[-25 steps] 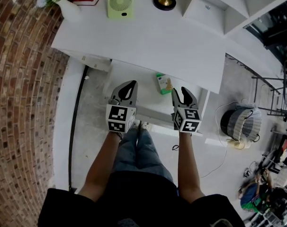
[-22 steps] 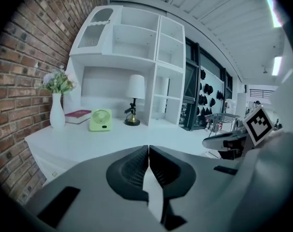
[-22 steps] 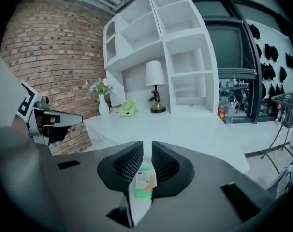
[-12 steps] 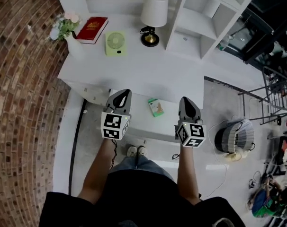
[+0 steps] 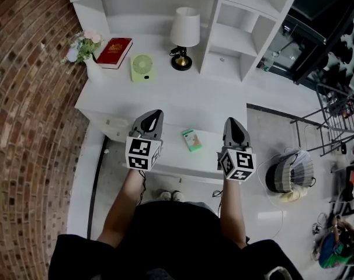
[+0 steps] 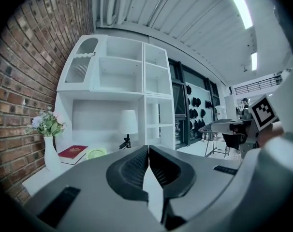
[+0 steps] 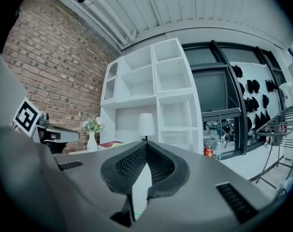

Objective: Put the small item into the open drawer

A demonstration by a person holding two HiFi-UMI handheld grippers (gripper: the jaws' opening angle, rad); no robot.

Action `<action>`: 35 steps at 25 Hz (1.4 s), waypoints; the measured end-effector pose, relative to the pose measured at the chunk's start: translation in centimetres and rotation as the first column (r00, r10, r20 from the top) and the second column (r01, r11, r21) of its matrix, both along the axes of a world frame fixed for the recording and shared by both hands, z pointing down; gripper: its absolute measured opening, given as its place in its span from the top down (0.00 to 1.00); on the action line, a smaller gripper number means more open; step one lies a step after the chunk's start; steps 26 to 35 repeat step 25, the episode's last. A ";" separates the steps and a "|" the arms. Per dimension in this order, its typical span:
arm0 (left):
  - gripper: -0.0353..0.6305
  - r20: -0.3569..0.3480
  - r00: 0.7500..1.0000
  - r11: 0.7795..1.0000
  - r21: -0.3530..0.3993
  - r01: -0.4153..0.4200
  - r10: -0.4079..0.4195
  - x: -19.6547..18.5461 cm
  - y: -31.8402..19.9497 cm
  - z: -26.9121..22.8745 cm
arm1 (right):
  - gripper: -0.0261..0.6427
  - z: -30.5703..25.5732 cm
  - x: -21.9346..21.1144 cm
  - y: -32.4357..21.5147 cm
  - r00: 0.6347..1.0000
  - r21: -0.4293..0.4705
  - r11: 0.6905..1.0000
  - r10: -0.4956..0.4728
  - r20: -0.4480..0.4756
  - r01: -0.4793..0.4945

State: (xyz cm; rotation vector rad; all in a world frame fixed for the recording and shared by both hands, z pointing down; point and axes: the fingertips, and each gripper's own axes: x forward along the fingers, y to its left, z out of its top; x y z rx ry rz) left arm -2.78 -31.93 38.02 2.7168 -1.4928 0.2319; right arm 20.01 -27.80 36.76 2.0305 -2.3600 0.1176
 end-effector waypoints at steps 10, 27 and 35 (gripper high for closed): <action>0.91 -0.002 1.000 1.000 -0.012 -0.007 0.007 0.4 0.4 0.3 | 0.96 0.7 -0.3 0.4 1.000 -0.027 0.999 -0.020 -0.023 0.020; 0.91 0.001 1.000 1.000 -0.022 0.001 -0.001 0.2 0.5 0.8 | 0.96 1.6 -0.5 0.4 0.999 -0.043 0.998 -0.042 -0.001 0.042; 0.91 0.001 1.000 1.000 -0.022 0.001 -0.001 0.2 0.5 0.8 | 0.96 1.6 -0.5 0.4 0.999 -0.043 0.998 -0.042 -0.001 0.042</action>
